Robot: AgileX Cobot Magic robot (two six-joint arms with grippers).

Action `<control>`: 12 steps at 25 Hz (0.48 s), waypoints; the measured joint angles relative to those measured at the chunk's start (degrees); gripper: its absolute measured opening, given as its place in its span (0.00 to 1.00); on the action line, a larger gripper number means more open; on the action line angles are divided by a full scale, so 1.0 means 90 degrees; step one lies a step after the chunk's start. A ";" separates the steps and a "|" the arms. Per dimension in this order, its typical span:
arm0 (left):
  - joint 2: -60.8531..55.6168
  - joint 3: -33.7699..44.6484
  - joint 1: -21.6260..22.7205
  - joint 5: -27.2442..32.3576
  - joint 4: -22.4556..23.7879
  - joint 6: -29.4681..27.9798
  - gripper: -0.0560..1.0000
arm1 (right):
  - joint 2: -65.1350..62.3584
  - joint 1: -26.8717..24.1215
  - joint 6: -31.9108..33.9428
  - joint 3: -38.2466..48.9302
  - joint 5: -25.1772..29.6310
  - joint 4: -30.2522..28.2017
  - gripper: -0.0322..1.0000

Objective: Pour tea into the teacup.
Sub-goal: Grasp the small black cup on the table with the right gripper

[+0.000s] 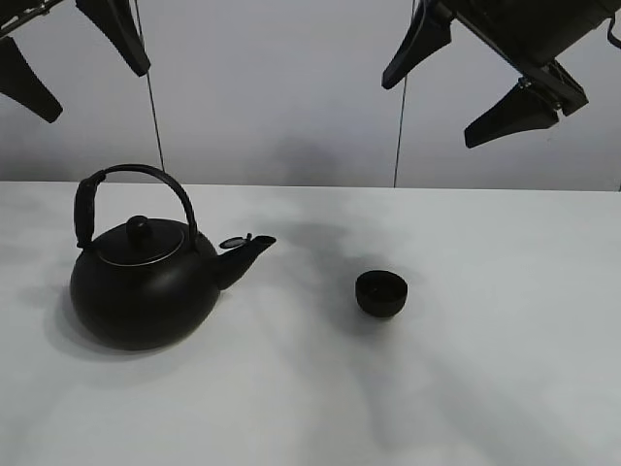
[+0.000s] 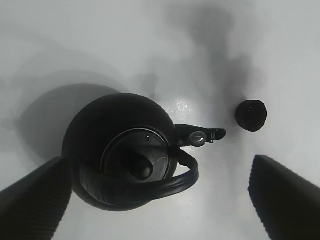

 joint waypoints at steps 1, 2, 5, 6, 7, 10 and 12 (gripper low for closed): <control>0.0000 0.0000 0.0000 0.0000 0.0000 0.0000 0.71 | 0.0000 0.0000 0.0000 0.0000 0.0000 -0.0016 0.70; 0.0000 0.0000 0.0000 0.0000 0.0000 0.0000 0.71 | 0.0000 0.0000 0.0000 0.0000 0.0006 -0.0034 0.70; 0.0000 0.0000 0.0000 0.0000 0.0000 0.0000 0.71 | 0.0000 0.0000 -0.0009 0.0000 0.0025 -0.0132 0.70; 0.0000 0.0000 0.0000 0.0000 0.0000 0.0000 0.71 | 0.0000 0.0000 -0.0052 0.0000 0.0025 -0.0196 0.70; 0.0000 0.0000 0.0000 0.0000 0.0000 0.0000 0.71 | 0.0000 0.0006 -0.0129 0.0000 0.0025 -0.0282 0.70; 0.0000 0.0000 0.0000 0.0000 0.0000 0.0000 0.71 | 0.0000 0.0137 -0.0507 -0.0006 0.0023 -0.0729 0.70; 0.0000 0.0000 0.0000 0.0000 0.0000 0.0000 0.71 | 0.0031 0.0402 -0.0626 -0.0006 0.0009 -0.1254 0.70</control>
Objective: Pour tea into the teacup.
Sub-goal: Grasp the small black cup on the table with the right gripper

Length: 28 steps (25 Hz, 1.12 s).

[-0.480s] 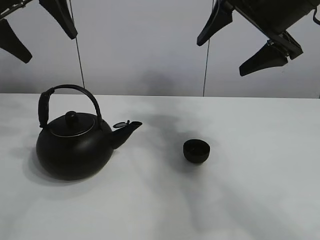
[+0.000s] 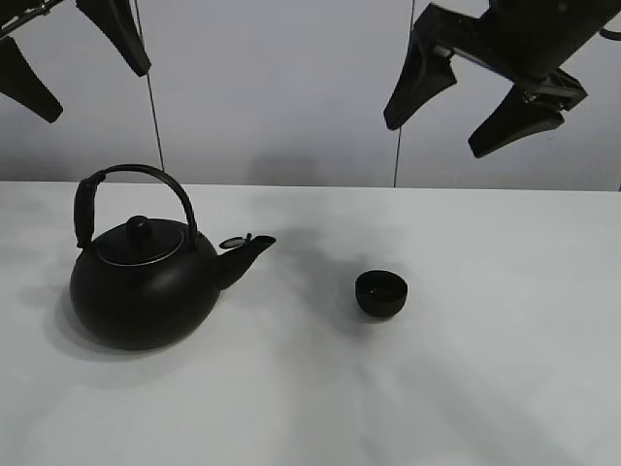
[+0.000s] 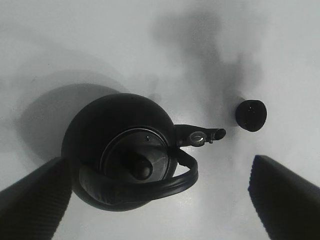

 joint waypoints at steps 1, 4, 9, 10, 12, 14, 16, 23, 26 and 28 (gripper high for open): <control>0.0000 0.0000 0.0000 0.0000 0.0000 0.0000 0.71 | 0.0050 0.0183 0.0018 0.0000 -0.0007 -0.0336 0.70; 0.0000 0.0000 0.0000 0.0000 0.0000 0.0000 0.71 | 0.0295 0.0746 0.0326 -0.0019 -0.0139 -0.1232 0.70; 0.0000 0.0000 0.0000 0.0000 0.0000 0.0000 0.71 | 0.0879 0.1582 0.0980 -0.0019 -0.0349 -0.2525 0.70; 0.0000 0.0000 0.0000 0.0000 0.0000 0.0000 0.71 | 0.0981 0.1677 0.1121 -0.0019 -0.0349 -0.2765 0.70; 0.0000 0.0000 0.0000 0.0000 0.0000 0.0000 0.71 | 0.1203 0.1826 0.1384 -0.0019 -0.0408 -0.3131 0.70; 0.0000 0.0000 0.0000 0.0000 0.0000 0.0000 0.71 | 0.1373 0.1849 0.1584 -0.0019 -0.0551 -0.3330 0.70; 0.0000 0.0000 0.0000 0.0000 0.0000 0.0000 0.71 | 0.1519 0.1849 0.1694 -0.0019 -0.0700 -0.3394 0.70; 0.0000 0.0000 0.0000 0.0000 0.0000 0.0000 0.71 | 0.1880 0.1849 0.1744 -0.0114 -0.0823 -0.3424 0.70; 0.0000 0.0000 0.0000 0.0000 0.0000 0.0000 0.71 | 0.2047 0.1849 0.1746 -0.0114 -0.0823 -0.3424 0.70; 0.0000 0.0000 0.0000 0.0000 0.0000 0.0000 0.71 | 0.2126 0.1849 0.1746 -0.0123 -0.0823 -0.3432 0.70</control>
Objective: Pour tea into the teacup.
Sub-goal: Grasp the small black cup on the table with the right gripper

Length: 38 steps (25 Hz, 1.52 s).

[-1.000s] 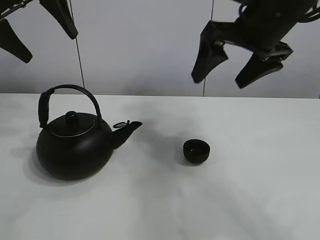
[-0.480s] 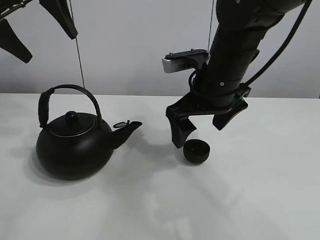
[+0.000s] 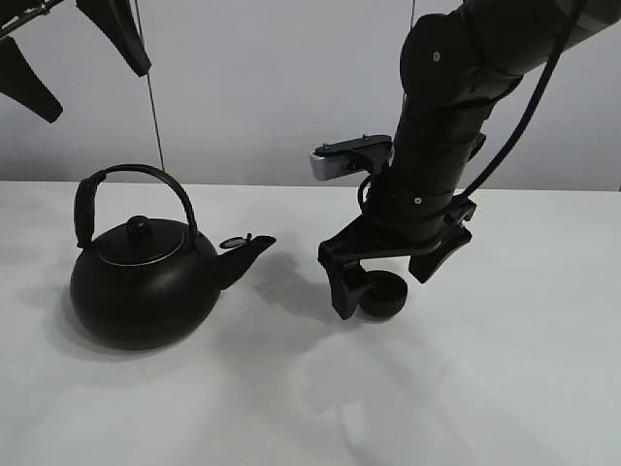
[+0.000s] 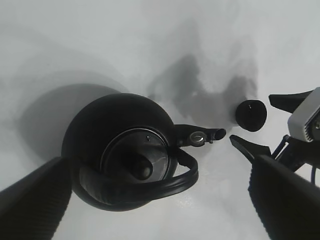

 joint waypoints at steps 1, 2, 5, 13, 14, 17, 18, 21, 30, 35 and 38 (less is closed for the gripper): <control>0.0000 0.0000 0.0000 0.0000 0.0000 0.0000 0.71 | 0.0039 0.0000 0.0000 0.0000 0.0000 0.0000 0.70; 0.0000 0.0000 0.0000 0.0000 0.0000 0.0000 0.71 | 0.0071 0.0000 0.0005 -0.0002 0.0000 0.0000 0.70; 0.0000 0.0000 0.0000 0.0000 0.0000 0.0000 0.71 | 0.0125 0.0000 0.0067 -0.0009 0.0000 -0.0006 0.69; 0.0000 0.0000 0.0000 0.0000 0.0000 0.0000 0.71 | 0.0150 0.0000 0.0337 -0.0010 -0.0021 -0.0104 0.49; 0.0000 0.0000 0.0000 0.0000 0.0000 0.0000 0.71 | 0.0150 0.0000 0.0407 -0.0010 -0.0021 -0.0160 0.46; 0.0000 0.0000 0.0000 0.0000 0.0000 0.0000 0.71 | 0.0150 0.0000 0.0618 -0.0010 -0.0015 -0.0355 0.42; 0.0000 0.0000 0.0000 0.0000 0.0000 0.0000 0.71 | 0.0150 0.0000 0.0659 -0.0010 -0.0015 -0.0404 0.42; 0.0000 0.0000 0.0000 0.0000 0.0000 0.0000 0.71 | 0.0150 0.0000 0.0730 -0.0015 0.0003 -0.0453 0.42; 0.0000 0.0000 0.0000 0.0000 0.0000 0.0000 0.71 | 0.0150 0.0009 0.0713 -0.0242 0.0292 -0.0398 0.42; 0.0000 0.0000 0.0000 0.0000 0.0000 0.0000 0.71 | 0.0130 0.0272 0.0541 -0.0916 0.0775 -0.0376 0.42; 0.0000 0.0000 0.0000 -0.0006 0.0000 0.0000 0.71 | 0.0130 0.0533 0.0413 -0.1224 0.1023 -0.0355 0.42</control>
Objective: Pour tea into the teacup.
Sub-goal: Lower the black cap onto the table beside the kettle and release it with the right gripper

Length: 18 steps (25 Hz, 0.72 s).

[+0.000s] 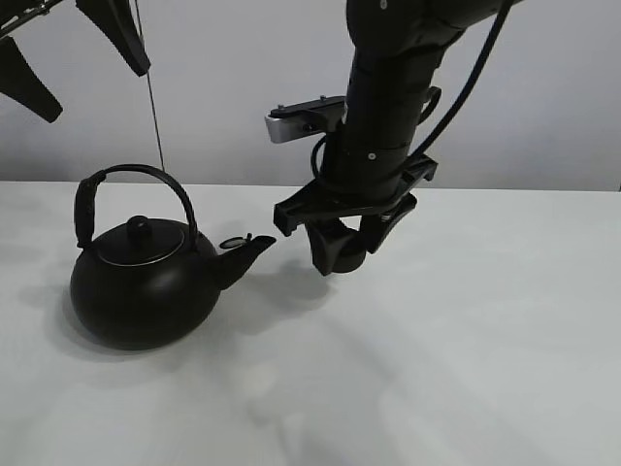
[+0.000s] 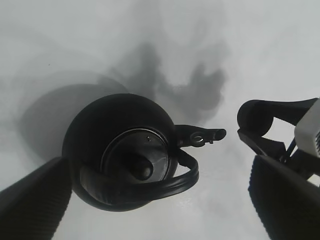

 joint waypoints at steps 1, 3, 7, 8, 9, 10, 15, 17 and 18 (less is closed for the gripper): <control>0.0000 0.0000 0.0000 0.0000 0.0000 0.0000 0.71 | 0.0000 0.0066 -0.0026 -0.0026 0.0023 0.0005 0.42; 0.0000 0.0000 0.0000 0.0000 0.0000 0.0000 0.71 | 0.0000 0.0196 -0.0059 -0.0036 0.0041 0.0007 0.42; 0.0000 0.0000 0.0000 -0.0025 0.0000 0.0000 0.71 | 0.0041 0.0358 -0.0082 -0.0036 0.0047 0.0019 0.42; 0.0000 0.0000 0.0000 -0.0032 0.0000 0.0000 0.71 | 0.0070 0.0387 -0.0082 -0.0036 0.0039 0.0026 0.42; 0.0000 0.0000 0.0000 -0.0044 0.0000 0.0000 0.71 | 0.0107 0.0415 -0.0082 -0.0036 0.0039 0.0043 0.42; 0.0000 0.0000 0.0000 -0.0078 0.0000 0.0000 0.71 | 0.0149 0.0446 -0.0082 -0.0036 0.0025 0.0057 0.42; 0.0000 0.0000 0.0000 -0.0273 0.0000 0.0000 0.71 | 0.0281 0.0567 -0.0082 -0.0036 -0.0067 0.0076 0.42; 0.0000 0.0000 0.0000 -0.0315 0.0000 0.0000 0.71 | 0.0363 0.0610 -0.0082 -0.0039 -0.0138 0.0076 0.42; 0.0000 0.0000 0.0000 -0.0315 0.0000 0.0000 0.71 | 0.0409 0.0628 -0.0082 -0.0045 -0.0178 0.0070 0.42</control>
